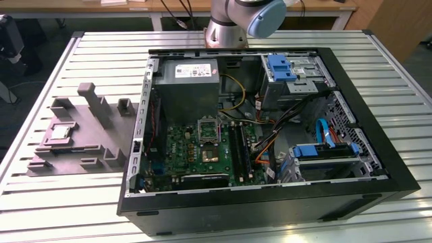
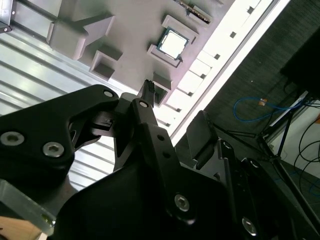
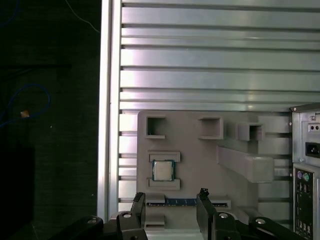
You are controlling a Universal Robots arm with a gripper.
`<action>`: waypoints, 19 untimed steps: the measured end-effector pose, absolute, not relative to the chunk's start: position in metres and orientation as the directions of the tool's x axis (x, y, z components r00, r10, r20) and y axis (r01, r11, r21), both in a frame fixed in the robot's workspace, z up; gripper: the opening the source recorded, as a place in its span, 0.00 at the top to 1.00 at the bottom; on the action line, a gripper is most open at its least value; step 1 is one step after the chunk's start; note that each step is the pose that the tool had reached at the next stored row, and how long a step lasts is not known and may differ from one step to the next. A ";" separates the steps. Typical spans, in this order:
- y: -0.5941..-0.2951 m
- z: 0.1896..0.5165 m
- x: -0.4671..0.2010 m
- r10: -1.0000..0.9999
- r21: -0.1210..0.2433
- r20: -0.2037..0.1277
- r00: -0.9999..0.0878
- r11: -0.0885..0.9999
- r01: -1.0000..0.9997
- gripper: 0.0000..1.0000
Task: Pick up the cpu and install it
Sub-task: 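Pick up the cpu and move it towards the insertion slot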
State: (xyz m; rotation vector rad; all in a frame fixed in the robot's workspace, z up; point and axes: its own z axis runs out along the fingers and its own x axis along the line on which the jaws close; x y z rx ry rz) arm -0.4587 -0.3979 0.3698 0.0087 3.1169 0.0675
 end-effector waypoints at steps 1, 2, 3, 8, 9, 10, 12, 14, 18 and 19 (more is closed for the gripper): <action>-0.398 0.370 -0.459 0.006 0.043 -0.024 -1.000 0.999 0.005 0.47; -0.398 0.369 -0.459 0.006 0.043 -0.024 -1.000 0.999 0.005 0.47; -0.398 0.369 -0.459 0.006 0.043 -0.024 -1.000 0.999 0.005 0.47; -0.398 0.367 -0.459 0.006 0.043 -0.024 -1.000 0.999 0.005 0.47; -0.398 0.367 -0.459 0.006 0.043 -0.024 -1.000 0.999 0.005 0.47; -0.398 0.367 -0.459 0.006 0.043 -0.024 -1.000 0.999 0.005 0.47; -0.398 0.366 -0.459 0.006 0.043 -0.024 -1.000 0.999 0.005 0.47; -0.398 0.365 -0.459 0.006 0.043 -0.024 -1.000 0.999 0.005 0.47; -0.398 0.364 -0.459 0.006 0.043 -0.024 -1.000 0.999 0.005 0.47; -0.398 0.363 -0.459 0.006 0.043 -0.024 -1.000 0.999 0.005 0.47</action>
